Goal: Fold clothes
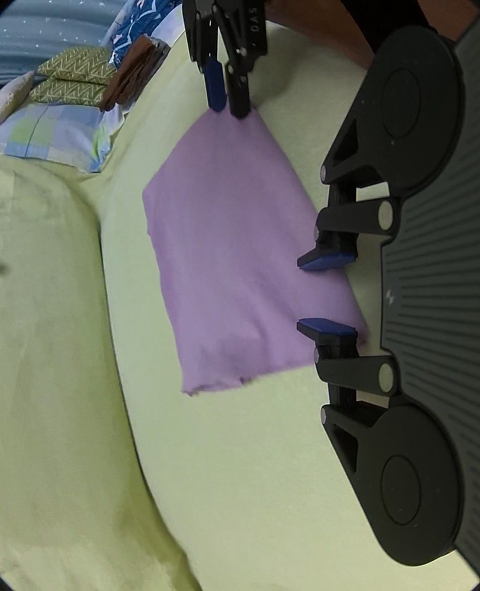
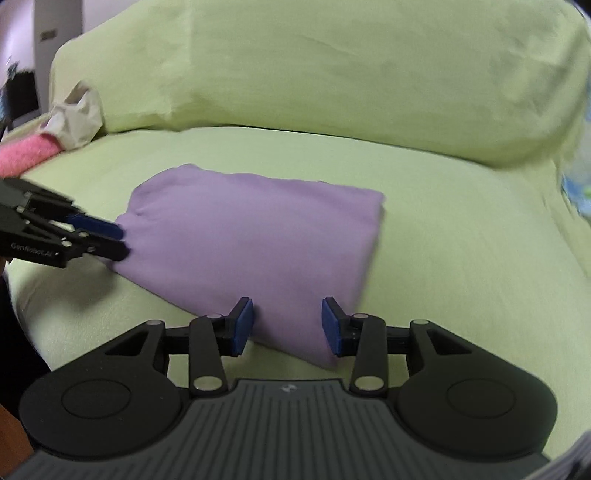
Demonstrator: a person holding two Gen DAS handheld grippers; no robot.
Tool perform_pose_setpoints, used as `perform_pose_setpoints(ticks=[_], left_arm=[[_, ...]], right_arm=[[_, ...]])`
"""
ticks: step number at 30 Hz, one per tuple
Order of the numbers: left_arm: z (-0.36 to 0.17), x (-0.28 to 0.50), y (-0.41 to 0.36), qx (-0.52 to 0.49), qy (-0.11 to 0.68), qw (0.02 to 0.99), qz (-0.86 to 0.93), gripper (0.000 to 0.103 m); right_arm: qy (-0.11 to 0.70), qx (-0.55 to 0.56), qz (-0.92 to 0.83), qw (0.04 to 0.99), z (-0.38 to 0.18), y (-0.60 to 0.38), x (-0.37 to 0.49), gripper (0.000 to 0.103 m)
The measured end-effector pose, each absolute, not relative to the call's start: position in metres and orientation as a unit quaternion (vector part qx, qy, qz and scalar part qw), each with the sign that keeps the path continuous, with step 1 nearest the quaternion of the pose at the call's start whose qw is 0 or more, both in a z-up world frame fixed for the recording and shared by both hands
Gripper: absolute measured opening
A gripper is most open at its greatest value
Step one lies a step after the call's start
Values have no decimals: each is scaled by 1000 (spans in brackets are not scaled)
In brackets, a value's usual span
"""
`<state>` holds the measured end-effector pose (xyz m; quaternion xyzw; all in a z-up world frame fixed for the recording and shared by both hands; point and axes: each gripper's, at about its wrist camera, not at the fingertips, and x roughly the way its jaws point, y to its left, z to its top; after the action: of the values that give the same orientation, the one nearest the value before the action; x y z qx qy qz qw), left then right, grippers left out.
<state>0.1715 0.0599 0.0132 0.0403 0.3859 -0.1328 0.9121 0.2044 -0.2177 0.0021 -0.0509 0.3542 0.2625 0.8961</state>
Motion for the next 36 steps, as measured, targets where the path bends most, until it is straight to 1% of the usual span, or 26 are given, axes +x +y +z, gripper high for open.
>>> perform_pose_setpoints(ticks=[1,3,7,12,14,18,22,24,27,31,36], left_arm=[[17,171,59,37,389,911,-130,34],[26,172,51,38,382,914,-134,34],[37,185,24,30,360,916,-173,34],[44,217,-34,63,332,910,-238,35],[43,225,-52,73,326,908,-253,36],[37,245,-83,102,332,896,-277,36],[27,248,-99,146,346,877,-299,36],[22,245,-105,167,350,868,-311,36],[17,242,-116,191,343,861,-323,37],[17,252,-117,206,330,872,-297,38],[16,276,-116,217,308,885,-273,38]], right_arm=[[356,-46,260,897,2,-221,203,36],[356,-40,253,899,3,-226,201,36],[342,19,232,911,9,-248,196,36],[322,58,182,927,2,-279,205,36],[318,70,170,930,-3,-291,209,36],[306,60,173,934,-11,-299,216,36],[307,75,185,931,-11,-305,227,37],[301,74,181,933,-7,-308,230,41],[298,90,170,935,-3,-319,236,41],[302,122,173,930,-3,-327,238,41],[308,102,188,927,-6,-317,237,41]])
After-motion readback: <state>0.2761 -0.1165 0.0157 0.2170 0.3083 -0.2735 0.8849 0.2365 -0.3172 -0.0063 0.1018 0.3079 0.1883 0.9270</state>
